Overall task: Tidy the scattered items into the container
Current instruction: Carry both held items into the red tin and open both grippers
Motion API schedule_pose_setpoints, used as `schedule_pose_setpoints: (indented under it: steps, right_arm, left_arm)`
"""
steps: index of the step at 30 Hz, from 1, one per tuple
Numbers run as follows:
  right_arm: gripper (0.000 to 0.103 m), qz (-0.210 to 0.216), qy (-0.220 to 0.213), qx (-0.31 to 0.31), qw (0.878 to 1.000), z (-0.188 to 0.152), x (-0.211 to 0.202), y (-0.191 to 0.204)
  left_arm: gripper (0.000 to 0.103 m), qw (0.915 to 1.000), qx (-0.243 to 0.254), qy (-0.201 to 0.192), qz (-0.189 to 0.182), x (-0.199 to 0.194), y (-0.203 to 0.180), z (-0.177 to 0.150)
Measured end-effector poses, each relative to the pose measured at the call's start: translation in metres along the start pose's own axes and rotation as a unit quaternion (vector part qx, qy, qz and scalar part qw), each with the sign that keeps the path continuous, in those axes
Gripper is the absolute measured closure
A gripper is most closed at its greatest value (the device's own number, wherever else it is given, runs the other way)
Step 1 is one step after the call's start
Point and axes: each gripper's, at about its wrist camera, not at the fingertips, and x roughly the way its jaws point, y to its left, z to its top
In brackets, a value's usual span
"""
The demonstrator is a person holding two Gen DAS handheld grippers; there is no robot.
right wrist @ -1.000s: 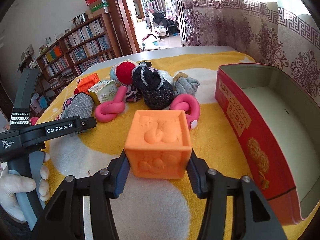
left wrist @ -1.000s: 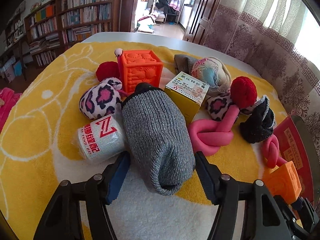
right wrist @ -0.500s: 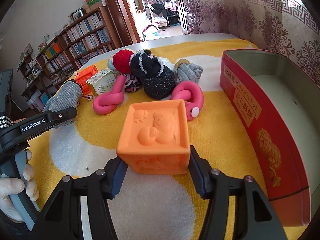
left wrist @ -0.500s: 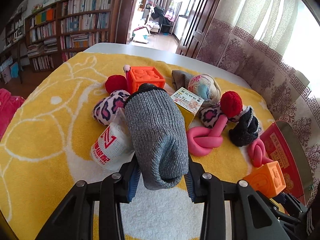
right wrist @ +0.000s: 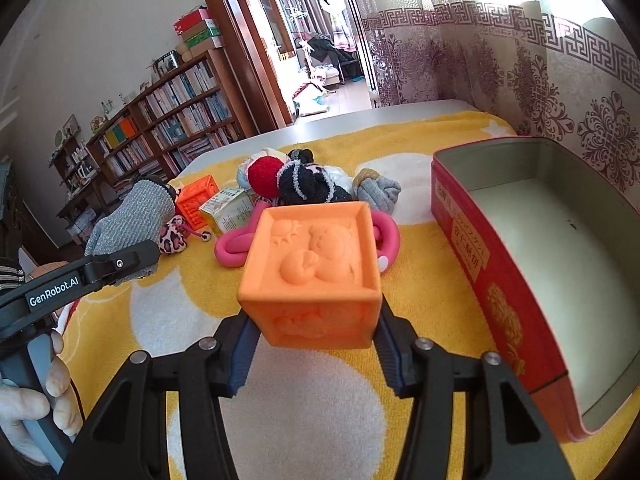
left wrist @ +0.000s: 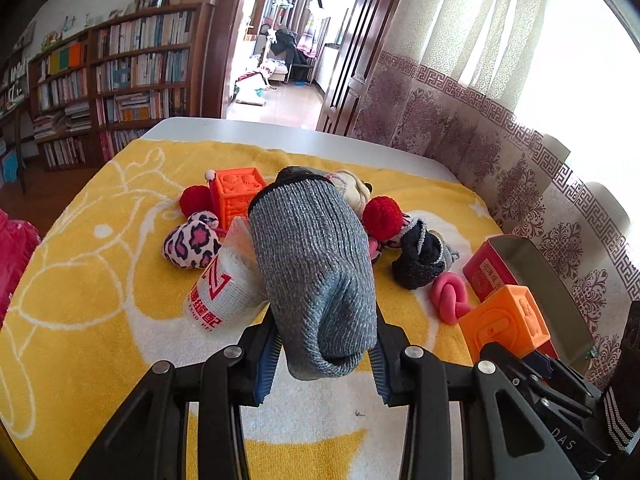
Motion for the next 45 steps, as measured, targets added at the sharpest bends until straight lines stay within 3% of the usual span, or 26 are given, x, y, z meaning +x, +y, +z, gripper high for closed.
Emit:
schedule_pose_setpoints:
  steps: [7,17,26,38,42,45]
  right_arm:
    - [0.046,-0.079,-0.07,0.061,0.993,0.029,-0.052,-0.054]
    - [0.046,-0.188,-0.062,0.115,0.973,0.024,-0.073,-0.133]
    - [0.046,-0.209,-0.052,0.122,0.969,0.019,-0.079,-0.153]
    - [0.046,-0.213,-0.027,0.09,0.973,0.016,-0.071,-0.147]
    - [0.041,-0.214,-0.027,0.093,0.972,0.015,-0.073,-0.148]
    - [0.041,-0.209,-0.029,0.097,0.973,0.016,-0.075,-0.149]
  left_arm:
    - [0.063,0.9991,0.036,-0.005,-0.021,-0.009,-0.034,0.003]
    - [0.063,0.9906,0.116,0.012,-0.072,0.005,-0.123,0.005]
    - [0.063,0.9743,0.184,0.046,-0.121,0.04,-0.213,-0.002]
    - [0.062,0.9616,0.228,0.068,-0.137,0.079,-0.266,0.014]
    - [0.059,0.9594,0.227,0.083,-0.146,0.09,-0.27,0.015]
    - [0.045,0.9616,0.216,0.078,-0.149,0.089,-0.265,0.016]
